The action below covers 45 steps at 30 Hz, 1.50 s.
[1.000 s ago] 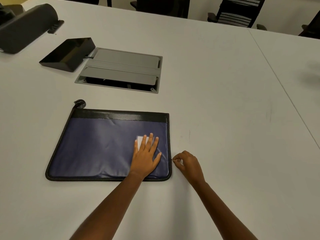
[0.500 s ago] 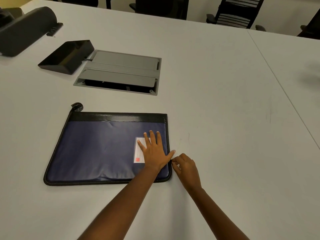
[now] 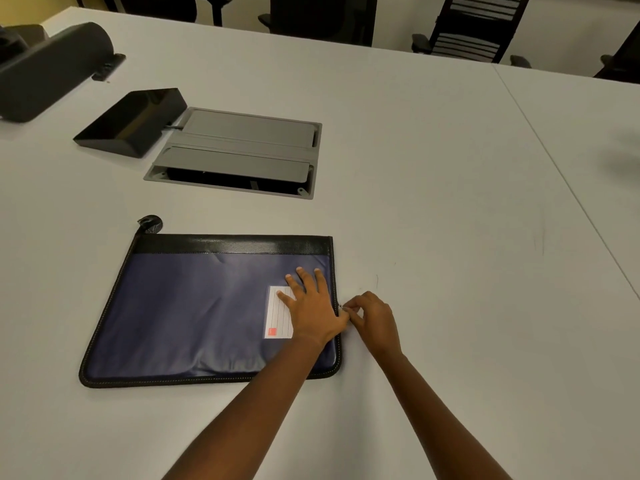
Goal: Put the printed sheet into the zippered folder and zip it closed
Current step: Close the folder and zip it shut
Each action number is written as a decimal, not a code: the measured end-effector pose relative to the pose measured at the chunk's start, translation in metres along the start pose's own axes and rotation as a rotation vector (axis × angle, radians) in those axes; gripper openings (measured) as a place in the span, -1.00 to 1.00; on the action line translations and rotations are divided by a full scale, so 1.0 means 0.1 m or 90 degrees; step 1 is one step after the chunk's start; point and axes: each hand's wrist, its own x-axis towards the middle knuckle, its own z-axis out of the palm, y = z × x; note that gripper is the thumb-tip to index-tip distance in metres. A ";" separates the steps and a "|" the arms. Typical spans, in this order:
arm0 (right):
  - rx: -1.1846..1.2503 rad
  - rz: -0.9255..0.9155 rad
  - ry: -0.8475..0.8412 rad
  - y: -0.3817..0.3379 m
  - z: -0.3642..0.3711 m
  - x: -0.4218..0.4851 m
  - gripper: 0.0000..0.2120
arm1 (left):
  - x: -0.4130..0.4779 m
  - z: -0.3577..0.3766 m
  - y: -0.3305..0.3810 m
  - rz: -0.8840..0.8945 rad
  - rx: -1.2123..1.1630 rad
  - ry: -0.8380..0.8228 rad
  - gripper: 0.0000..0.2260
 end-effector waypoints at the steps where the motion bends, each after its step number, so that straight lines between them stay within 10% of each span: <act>1: 0.000 -0.003 -0.001 -0.01 -0.01 0.07 -0.89 | 0.00 0.01 0.00 -0.001 -0.003 0.002 -0.21; 15: -0.035 -0.010 -0.085 -0.05 -0.03 0.84 -0.87 | 0.18 -0.14 -0.36 0.110 0.035 0.084 -0.31; 26: -0.031 -0.027 -0.043 0.02 0.01 0.76 -0.87 | 0.86 -0.79 -1.04 0.022 0.046 -0.131 0.02; 45: -0.026 0.048 -0.024 -0.19 0.11 1.29 -0.87 | 0.89 -0.70 -1.12 0.038 -0.043 -0.132 0.03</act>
